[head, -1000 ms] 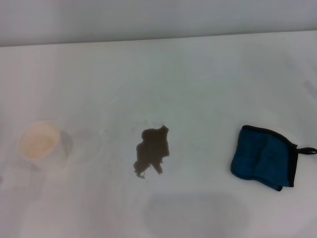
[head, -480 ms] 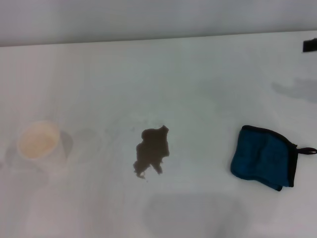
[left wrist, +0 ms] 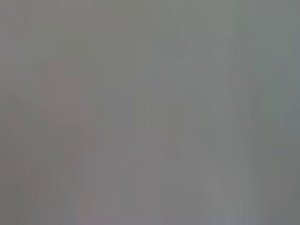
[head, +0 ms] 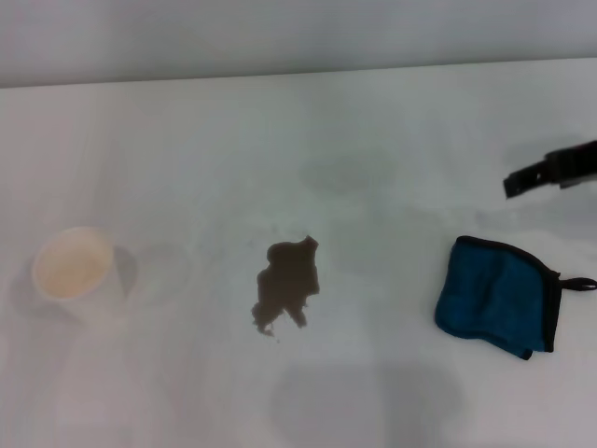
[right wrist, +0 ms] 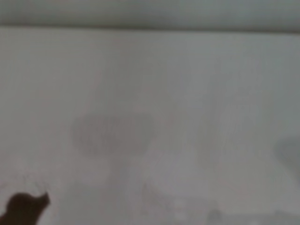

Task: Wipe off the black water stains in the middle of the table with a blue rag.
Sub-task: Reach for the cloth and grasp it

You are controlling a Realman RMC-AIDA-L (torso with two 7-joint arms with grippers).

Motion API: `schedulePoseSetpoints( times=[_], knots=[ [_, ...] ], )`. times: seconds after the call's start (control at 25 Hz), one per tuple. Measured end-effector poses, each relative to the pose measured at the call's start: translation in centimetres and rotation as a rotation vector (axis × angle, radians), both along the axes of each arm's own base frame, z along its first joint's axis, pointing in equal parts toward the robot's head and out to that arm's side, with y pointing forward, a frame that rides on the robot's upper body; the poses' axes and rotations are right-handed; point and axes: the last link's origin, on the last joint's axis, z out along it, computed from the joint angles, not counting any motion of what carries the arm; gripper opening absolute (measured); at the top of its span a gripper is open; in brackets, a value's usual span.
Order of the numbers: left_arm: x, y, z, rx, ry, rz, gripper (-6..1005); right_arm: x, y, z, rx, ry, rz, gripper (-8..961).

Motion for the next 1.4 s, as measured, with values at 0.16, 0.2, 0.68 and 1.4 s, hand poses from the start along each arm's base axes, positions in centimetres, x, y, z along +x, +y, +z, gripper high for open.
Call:
schedulePoseSetpoints(
  times=[0.16,0.2,0.68,1.4],
  knots=[
    [0.2,0.6,0.2,0.007,0.012,-0.010,883,-0.8,-0.1,-2.9,-0.049,-0.072,-0.036,826],
    [0.2,0.7,0.3,0.012,0.015,-0.011,884,-1.0,-0.2,-3.5,-0.058,-0.077,-0.038,824],
    [0.3,1.8,1.1,0.041,0.030,-0.019,884,-1.0,-1.8,-7.8,-0.136,-0.218,-0.136,725],
    [0.2,1.7,1.5,0.076,0.023,-0.011,883,-0.6,-2.0,-10.8,-0.253,-0.297,-0.173,663]
  ],
)
